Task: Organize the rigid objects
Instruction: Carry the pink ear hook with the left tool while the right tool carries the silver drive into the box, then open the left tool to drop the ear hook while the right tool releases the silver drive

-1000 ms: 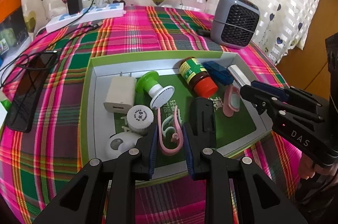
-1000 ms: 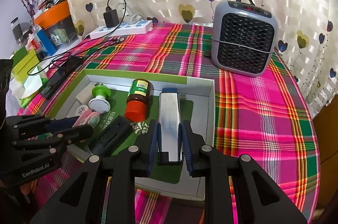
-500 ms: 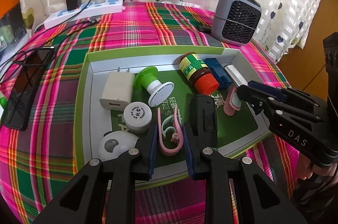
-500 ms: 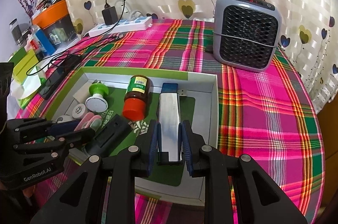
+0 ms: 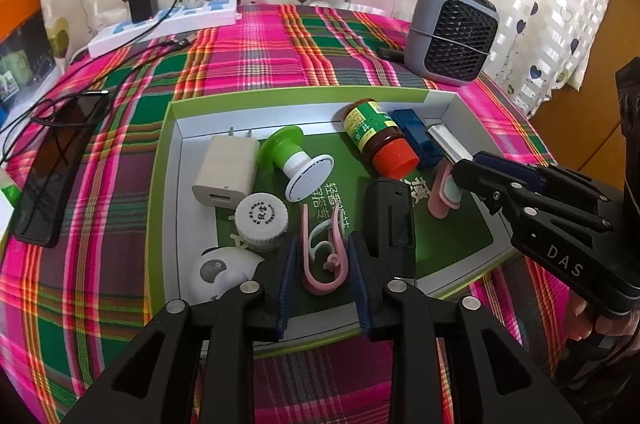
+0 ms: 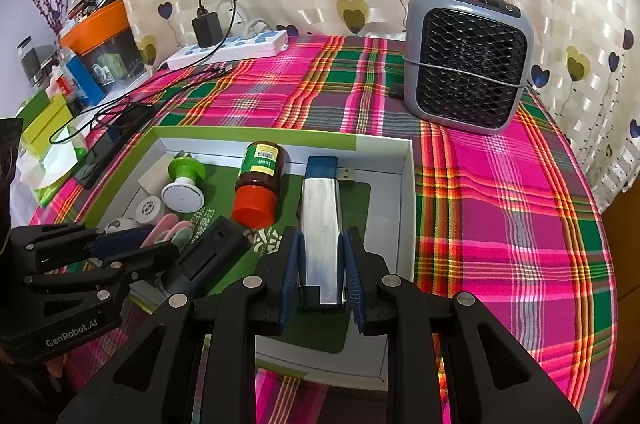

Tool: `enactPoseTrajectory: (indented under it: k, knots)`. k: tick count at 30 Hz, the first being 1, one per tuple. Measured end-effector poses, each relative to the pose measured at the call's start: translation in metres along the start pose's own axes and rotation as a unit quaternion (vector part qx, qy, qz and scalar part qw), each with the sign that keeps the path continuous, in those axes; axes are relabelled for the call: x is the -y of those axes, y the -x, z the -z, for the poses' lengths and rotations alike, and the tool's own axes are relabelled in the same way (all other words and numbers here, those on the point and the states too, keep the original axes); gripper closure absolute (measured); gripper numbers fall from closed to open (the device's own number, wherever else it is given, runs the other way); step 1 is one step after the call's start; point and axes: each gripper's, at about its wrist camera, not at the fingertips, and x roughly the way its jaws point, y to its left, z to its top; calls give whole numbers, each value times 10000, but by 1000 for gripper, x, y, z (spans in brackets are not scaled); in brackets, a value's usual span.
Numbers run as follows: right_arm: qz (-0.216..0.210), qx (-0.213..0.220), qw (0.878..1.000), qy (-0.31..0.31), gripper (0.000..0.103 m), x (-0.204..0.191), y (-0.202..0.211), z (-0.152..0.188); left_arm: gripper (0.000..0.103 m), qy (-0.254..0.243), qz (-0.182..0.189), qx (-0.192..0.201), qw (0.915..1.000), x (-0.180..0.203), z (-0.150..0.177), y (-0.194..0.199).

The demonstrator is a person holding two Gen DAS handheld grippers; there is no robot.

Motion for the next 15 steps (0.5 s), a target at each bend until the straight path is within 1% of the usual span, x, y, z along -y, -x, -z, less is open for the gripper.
enactPoseTrajectory:
  k: [2,6,12,13,15]
  knots:
    - [24,7,10000,-24,79,1,0,0,71,-9,-5,8,10000,1,0,1]
    - [13,47,10000,-71,78,0,4,1,70,-18,-73,31,10000,2,2,4]
    - [-42,130,9998,-123,78,-3,14,5,70,-22,-103,195,9998,5,5,19]
    - [-57,155,9998,-143,77,-3,16,6,70,-30,-120,236,9996,6,7,23]
    - [-91,200,9996,-192,70,-5,22,7,70,-35,-145,295,9995,8,9,29]
